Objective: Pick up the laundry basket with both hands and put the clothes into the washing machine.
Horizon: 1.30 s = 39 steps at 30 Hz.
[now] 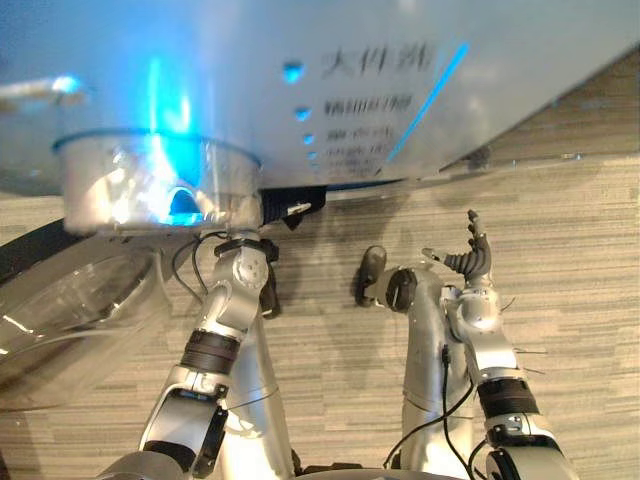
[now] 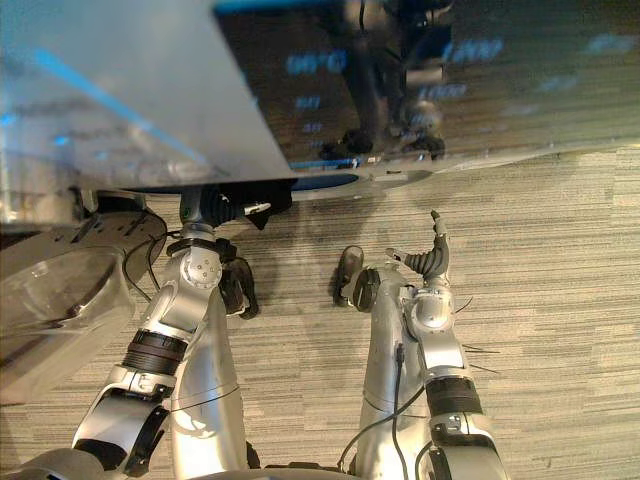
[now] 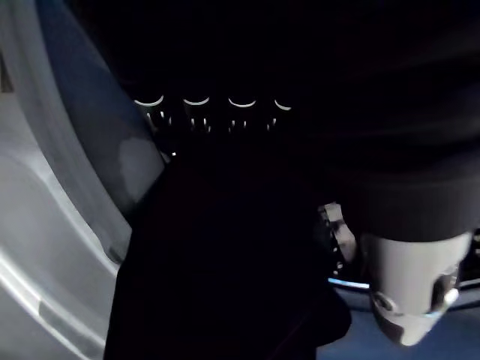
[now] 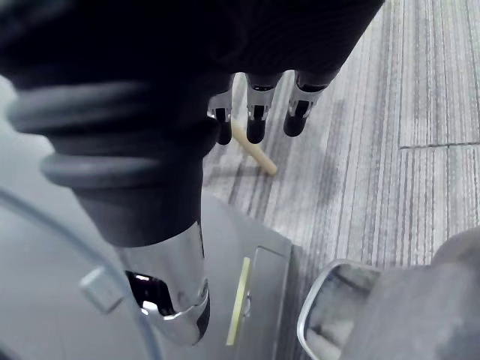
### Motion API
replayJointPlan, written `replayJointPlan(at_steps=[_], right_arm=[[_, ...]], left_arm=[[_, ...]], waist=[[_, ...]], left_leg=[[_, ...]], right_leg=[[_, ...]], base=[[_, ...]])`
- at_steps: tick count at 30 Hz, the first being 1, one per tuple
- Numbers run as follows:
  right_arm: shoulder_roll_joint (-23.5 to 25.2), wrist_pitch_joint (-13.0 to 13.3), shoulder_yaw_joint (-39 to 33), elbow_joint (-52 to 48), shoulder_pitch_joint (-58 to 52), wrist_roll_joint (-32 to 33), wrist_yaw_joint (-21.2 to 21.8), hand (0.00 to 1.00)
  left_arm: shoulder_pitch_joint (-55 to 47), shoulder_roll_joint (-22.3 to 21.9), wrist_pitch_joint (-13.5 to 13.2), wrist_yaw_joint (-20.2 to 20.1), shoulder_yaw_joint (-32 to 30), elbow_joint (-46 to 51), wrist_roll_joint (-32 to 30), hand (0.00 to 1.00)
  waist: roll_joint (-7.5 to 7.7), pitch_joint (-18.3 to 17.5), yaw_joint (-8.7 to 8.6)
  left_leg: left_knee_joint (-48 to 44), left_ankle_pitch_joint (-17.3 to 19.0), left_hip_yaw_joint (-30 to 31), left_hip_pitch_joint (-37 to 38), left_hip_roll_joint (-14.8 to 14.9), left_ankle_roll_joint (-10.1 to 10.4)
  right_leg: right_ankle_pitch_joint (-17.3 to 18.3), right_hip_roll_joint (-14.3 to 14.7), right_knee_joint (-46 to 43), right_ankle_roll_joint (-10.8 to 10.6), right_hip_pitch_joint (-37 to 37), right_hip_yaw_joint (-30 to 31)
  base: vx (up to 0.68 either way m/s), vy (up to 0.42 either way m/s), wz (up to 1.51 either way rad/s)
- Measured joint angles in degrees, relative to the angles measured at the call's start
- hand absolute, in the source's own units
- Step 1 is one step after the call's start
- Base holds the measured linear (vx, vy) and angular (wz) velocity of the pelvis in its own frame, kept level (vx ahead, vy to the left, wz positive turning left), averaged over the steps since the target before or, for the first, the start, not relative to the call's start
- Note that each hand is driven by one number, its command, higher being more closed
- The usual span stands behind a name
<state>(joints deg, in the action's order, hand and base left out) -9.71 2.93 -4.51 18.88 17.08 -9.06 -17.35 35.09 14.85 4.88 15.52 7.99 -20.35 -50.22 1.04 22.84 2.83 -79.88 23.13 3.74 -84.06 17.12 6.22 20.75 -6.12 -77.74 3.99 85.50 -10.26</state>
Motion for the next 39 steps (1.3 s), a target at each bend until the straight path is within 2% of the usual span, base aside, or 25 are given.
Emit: replayJointPlan(at_steps=[6, 8, 11, 16, 19, 23, 26, 33, 35, 36, 37, 38, 39], right_arm=[[-1.34, 1.78, 1.11, 0.46, 2.26, 1.97, 1.14, 0.0], [-1.4, 1.92, 1.32, 1.04, 3.05, 2.51, 1.36, 0.0], [-1.4, 2.37, 1.82, 1.06, 3.83, 3.78, 1.38, 0.0], [-1.38, 2.37, 2.02, 0.85, 4.44, 5.17, 1.38, 0.0], [-1.35, 2.57, 1.17, -0.99, 5.02, 5.25, 1.36, 0.0], [-1.05, 2.85, 0.01, -2.0, 5.01, 5.64, 1.28, 0.0], [-0.65, 2.92, -0.23, -2.24, 5.06, 5.66, 1.23, 0.0], [-0.32, 3.3, -0.32, -2.97, 5.04, 5.7, 1.02, 0.0], [-0.01, 3.36, -0.47, -3.4, 5.04, 5.7, 0.98, 0.0], [0.24, 3.49, -0.69, -3.69, 5.04, 5.73, 0.91, 0.0], [0.42, 3.52, -0.77, -4.11, 5.04, 5.8, 0.86, 0.0], [0.99, 3.61, -1.05, -5.02, 4.91, 6.28, 0.78, 0.0], [1.16, 4.02, -1.56, -5.66, 5.0, 6.22, 0.76, 0.0]], left_arm=[[8.55, 2.48, 1.14, -0.64, 1.8, -6.54, -6.74, 1.0], [10.88, 3.2, 1.5, -1.08, 2.86, -8.53, -6.99, 1.0], [12.81, 4.74, 1.54, -2.73, 3.17, -9.79, -6.95, 1.0], [14.86, 5.74, 1.56, -3.1, 4.22, -9.98, -6.05, 1.0], [16.27, 6.13, 1.83, -2.4, 4.25, -8.22, -0.52, 1.0], [16.56, 6.25, 2.06, -0.33, 4.31, -5.3, 3.12, 1.0], [18.96, 6.57, 3.76, 0.77, 4.19, -4.95, 5.93, 1.0], [25.77, 7.61, 5.47, 6.9, -0.48, -4.65, 16.17, 1.0], [27.26, 7.67, 5.72, 8.71, -2.18, -4.37, 19.59, 1.0], [28.54, 7.85, 5.86, 9.92, -3.56, -3.77, 21.79, 0.0], [29.07, 8.03, 5.88, 10.57, -4.3, -3.08, 22.74, 0.0], [29.42, 8.29, 5.89, 12.22, -5.51, -1.68, 24.9, 0.0], [30.06, 8.34, 5.89, 13.77, -6.17, 0.11, 26.1, 0.0]], waist=[[0.07, -0.02, 0.39], [0.14, 0.02, 0.31], [0.38, 0.17, -0.67], [1.91, 1.52, -0.85], [2.17, 3.67, -0.91], [2.71, 4.95, -1.19], [3.02, 5.18, -1.65], [3.07, 5.21, -2.16], [3.63, 5.53, -2.23], [4.12, 6.15, -2.19], [4.36, 6.58, -2.11], [5.24, 7.15, -2.44], [5.46, 7.54, -2.49]], left_leg=[[-5.89, 1.13, 1.78, -3.68, 0.17, 0.1], [-7.62, 1.56, 2.33, -4.4, 0.28, 0.1], [-9.06, 1.73, 2.56, -5.46, 0.47, -0.12], [-9.44, 1.73, 2.72, -5.77, 0.73, -0.1], [-9.37, 1.71, 2.94, -6.06, 0.67, -0.09], [-9.0, 1.7, 3.11, -6.29, 0.52, -0.08], [-9.01, 1.69, 3.31, -6.56, 0.19, -0.1], [-7.66, 1.48, 4.07, -8.28, 0.0, 0.24], [-6.7, 1.3, 4.06, -8.41, -0.01, 0.52], [-5.94, 1.27, 4.2, -8.53, 0.04, 0.56], [-5.67, 1.26, 4.42, -8.62, 0.18, 0.56], [-6.3, 1.05, 4.29, -8.91, 0.61, 0.94], [-6.61, 0.68, 4.75, -10.28, 0.7, 1.61]], right_leg=[[0.04, -0.05, -4.53, 0.01, 2.85, -0.1], [0.04, -0.06, -5.73, 0.02, 3.24, -0.13], [0.03, -0.1, -6.63, -0.03, 4.04, 0.05], [-0.08, -0.1, -6.73, -0.24, 4.24, -0.05], [-0.09, -0.11, -6.58, -0.26, 4.24, -0.24], [-0.11, -0.24, -6.33, -0.28, 4.24, -0.51], [-0.08, -0.48, -6.51, -0.23, 4.43, -0.66], [-0.23, -0.56, -4.37, -0.51, 5.2, -1.83], [-0.46, -0.51, -3.27, -0.91, 5.31, -2.09], [-0.64, -0.4, -2.47, -1.22, 5.34, -2.37], [-0.63, -0.32, -2.56, -1.46, 5.38, -2.45], [-0.19, -0.33, -3.6, -2.15, 5.92, -2.25], [-0.39, -0.58, -3.61, -1.88, 6.58, -2.93]], base=[[0.0, 0.002, -0.07], [0.0, 0.01, -0.1], [0.01, 0.002, -0.07], [0.02, -0.01, -0.03], [0.05, -0.021, 0.02], [0.06, -0.009, 0.04], [0.08, -0.008, 0.06], [0.04, -0.002, -0.01], [0.03, 0.003, -0.06], [0.03, -0.001, -0.08], [0.03, -0.034, 0.01], [0.02, -0.035, 0.11], [0.02, -0.036, 0.14]])
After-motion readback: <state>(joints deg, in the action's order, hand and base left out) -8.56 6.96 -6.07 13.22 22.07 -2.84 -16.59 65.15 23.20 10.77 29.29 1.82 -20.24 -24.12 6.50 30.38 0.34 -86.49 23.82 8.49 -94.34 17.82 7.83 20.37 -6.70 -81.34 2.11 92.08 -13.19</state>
